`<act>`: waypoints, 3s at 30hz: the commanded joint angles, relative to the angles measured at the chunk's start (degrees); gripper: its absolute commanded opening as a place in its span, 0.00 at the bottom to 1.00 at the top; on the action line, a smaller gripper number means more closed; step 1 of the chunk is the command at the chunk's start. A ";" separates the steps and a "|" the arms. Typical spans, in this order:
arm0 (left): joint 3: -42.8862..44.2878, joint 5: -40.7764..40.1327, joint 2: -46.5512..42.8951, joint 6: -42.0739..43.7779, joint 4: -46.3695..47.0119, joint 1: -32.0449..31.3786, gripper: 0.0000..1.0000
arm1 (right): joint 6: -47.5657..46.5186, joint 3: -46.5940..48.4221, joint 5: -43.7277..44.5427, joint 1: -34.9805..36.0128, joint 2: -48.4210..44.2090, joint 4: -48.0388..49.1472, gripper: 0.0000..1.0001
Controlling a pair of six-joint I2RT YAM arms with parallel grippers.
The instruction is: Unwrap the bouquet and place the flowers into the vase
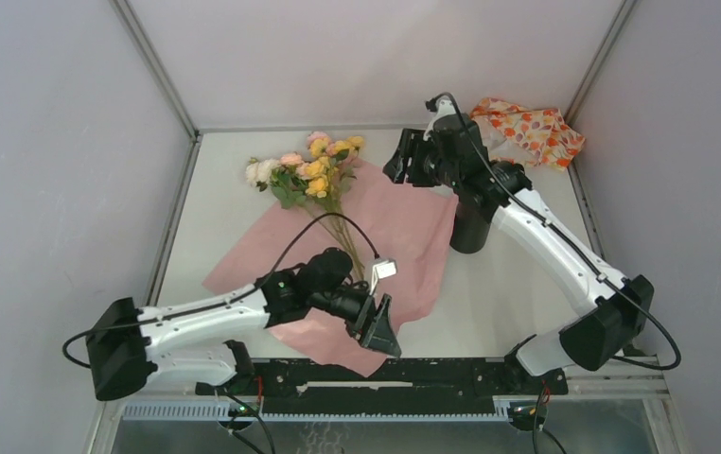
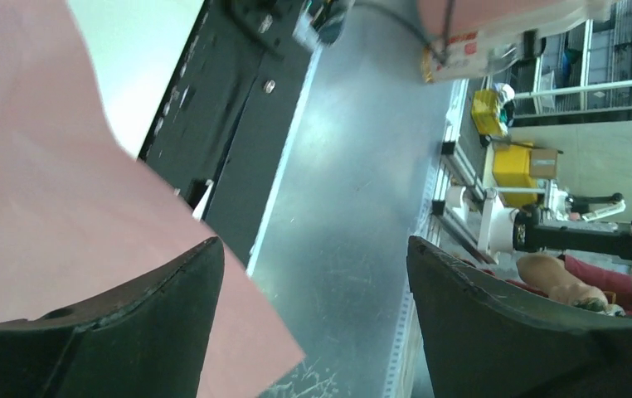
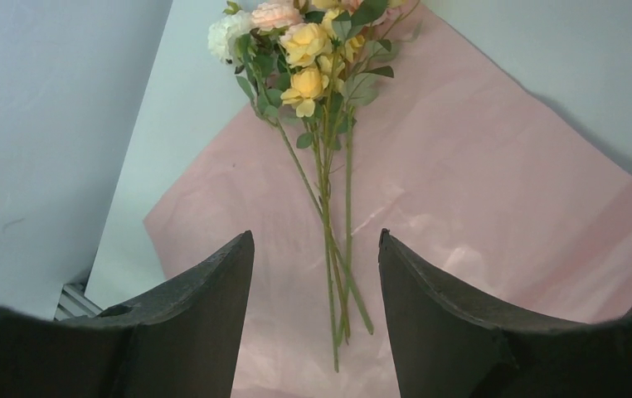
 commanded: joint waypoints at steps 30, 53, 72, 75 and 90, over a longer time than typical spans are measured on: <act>15.17 -62.09 -21.96 7.96 -21.26 22.43 1.00 | -9.79 37.14 -4.21 8.66 51.40 -13.75 0.38; 8.23 -58.12 -18.62 5.68 -18.85 26.98 1.00 | -7.31 42.73 -6.89 8.13 59.01 -13.78 0.27; 4.54 -55.48 -16.98 4.99 -17.03 28.29 1.00 | -9.30 38.36 -2.52 8.87 50.06 -9.31 0.00; 4.19 -55.33 -17.59 4.66 -16.67 28.59 1.00 | -9.81 36.73 -1.25 8.84 46.40 -9.04 0.00; 2.82 -52.45 -16.64 4.48 -14.88 29.38 1.00 | -9.06 8.94 1.21 9.71 26.15 -7.17 0.00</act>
